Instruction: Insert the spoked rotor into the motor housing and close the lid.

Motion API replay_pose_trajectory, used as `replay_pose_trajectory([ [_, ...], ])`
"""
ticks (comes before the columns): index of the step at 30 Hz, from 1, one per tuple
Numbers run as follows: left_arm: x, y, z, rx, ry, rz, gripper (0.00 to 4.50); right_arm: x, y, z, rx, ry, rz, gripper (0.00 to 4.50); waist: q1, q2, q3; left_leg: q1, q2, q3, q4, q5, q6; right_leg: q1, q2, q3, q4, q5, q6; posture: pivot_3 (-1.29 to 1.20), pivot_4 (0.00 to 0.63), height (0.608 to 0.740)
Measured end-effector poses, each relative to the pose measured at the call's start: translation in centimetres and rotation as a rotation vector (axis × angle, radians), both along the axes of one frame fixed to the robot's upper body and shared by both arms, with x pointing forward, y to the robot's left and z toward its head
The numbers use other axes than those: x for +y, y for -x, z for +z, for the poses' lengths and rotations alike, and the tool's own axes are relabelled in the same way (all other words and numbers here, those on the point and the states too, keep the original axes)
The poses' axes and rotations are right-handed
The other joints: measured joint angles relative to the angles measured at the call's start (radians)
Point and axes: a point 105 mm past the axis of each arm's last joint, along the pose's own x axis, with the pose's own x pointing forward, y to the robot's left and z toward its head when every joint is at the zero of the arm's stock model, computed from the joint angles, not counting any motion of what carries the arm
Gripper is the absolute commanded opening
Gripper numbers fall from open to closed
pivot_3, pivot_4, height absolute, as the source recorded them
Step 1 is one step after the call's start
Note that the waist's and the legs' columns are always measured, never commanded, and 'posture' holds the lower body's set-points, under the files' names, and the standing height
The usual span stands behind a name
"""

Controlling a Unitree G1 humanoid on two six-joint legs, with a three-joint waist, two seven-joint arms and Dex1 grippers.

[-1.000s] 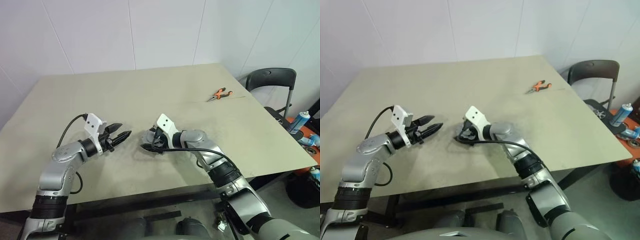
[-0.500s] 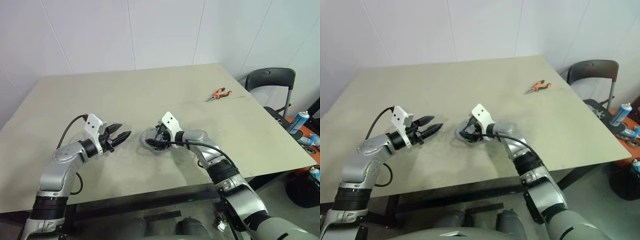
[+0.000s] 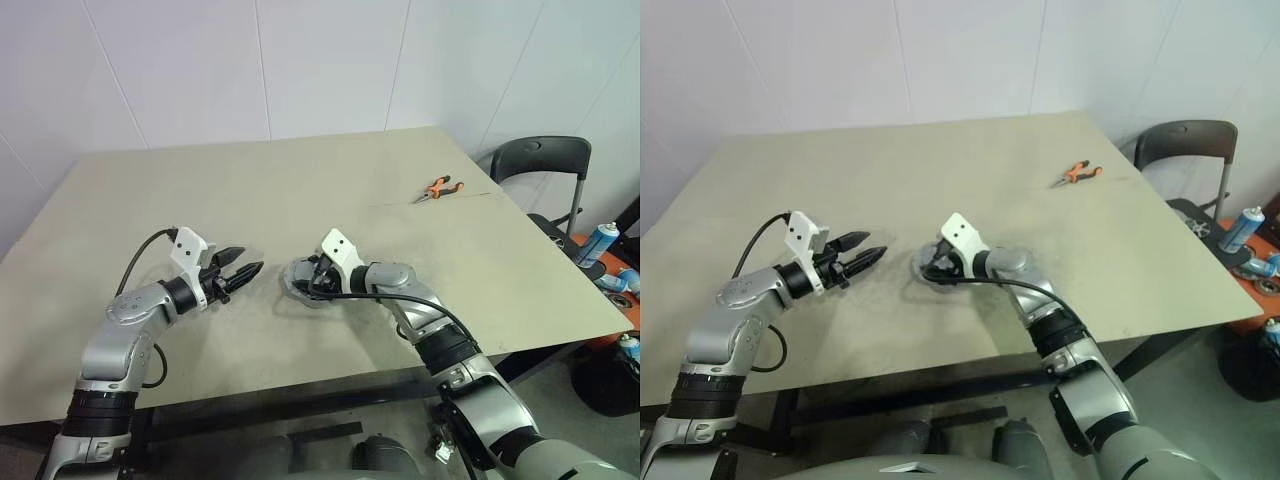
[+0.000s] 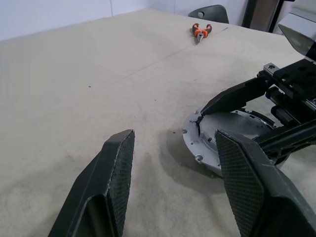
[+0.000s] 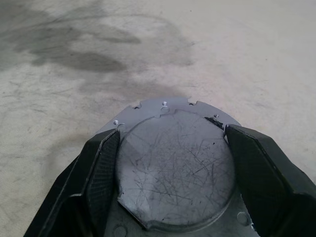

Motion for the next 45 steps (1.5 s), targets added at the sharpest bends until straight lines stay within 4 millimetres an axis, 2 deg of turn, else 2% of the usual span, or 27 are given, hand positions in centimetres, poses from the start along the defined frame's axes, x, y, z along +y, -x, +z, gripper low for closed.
replay_pose_trajectory([
  [9,-0.2,0.0,-0.1,0.001,0.008,-0.002,2.75,-1.7,-0.6,1.3,0.184,-0.138,-0.055,3.22,0.005,0.000,0.000,0.000,0.000,0.000,0.001,0.000,0.000,0.000,0.000,0.000,0.000,0.000,0.000,0.00,0.000,0.740],
  [14,-0.3,0.0,-0.2,0.000,0.007,-0.001,2.75,-3.2,-0.1,2.2,0.205,-0.122,-0.005,3.22,0.003,0.001,0.001,-0.001,0.000,0.000,0.000,0.000,0.000,-0.001,0.000,0.000,0.000,0.000,0.000,0.00,0.000,0.740],
  [24,-0.5,-0.1,-0.4,0.000,0.016,-0.002,2.75,-1.5,-0.4,2.4,0.092,-0.077,-0.029,3.22,0.001,0.001,0.001,-0.002,0.000,0.000,0.000,0.000,0.000,-0.001,0.000,0.000,-0.001,0.000,0.000,0.00,0.000,0.740],
  [28,-0.4,-0.1,-0.5,0.002,0.015,0.001,2.75,-1.4,-0.1,1.6,0.076,-0.045,-0.027,3.22,0.004,0.001,0.000,-0.002,0.000,0.000,0.000,0.000,0.000,-0.001,0.000,0.000,-0.001,0.000,0.000,0.00,0.000,0.740],
  [32,-0.4,-0.1,-0.5,0.002,0.015,0.001,2.75,-2.2,0.0,0.7,0.087,-0.020,-0.035,3.22,0.000,0.001,0.000,-0.002,0.000,0.000,0.000,0.000,0.000,-0.001,0.000,0.000,-0.001,0.000,0.000,0.00,0.000,0.740],
  [45,-0.4,-0.1,-0.7,0.004,0.006,0.001,2.75,-2.4,-0.5,0.3,0.063,-0.009,-0.034,3.22,0.000,0.000,0.000,0.000,0.000,0.000,0.001,0.000,0.000,0.000,0.000,0.000,0.000,0.000,0.000,0.00,0.000,0.740],
])
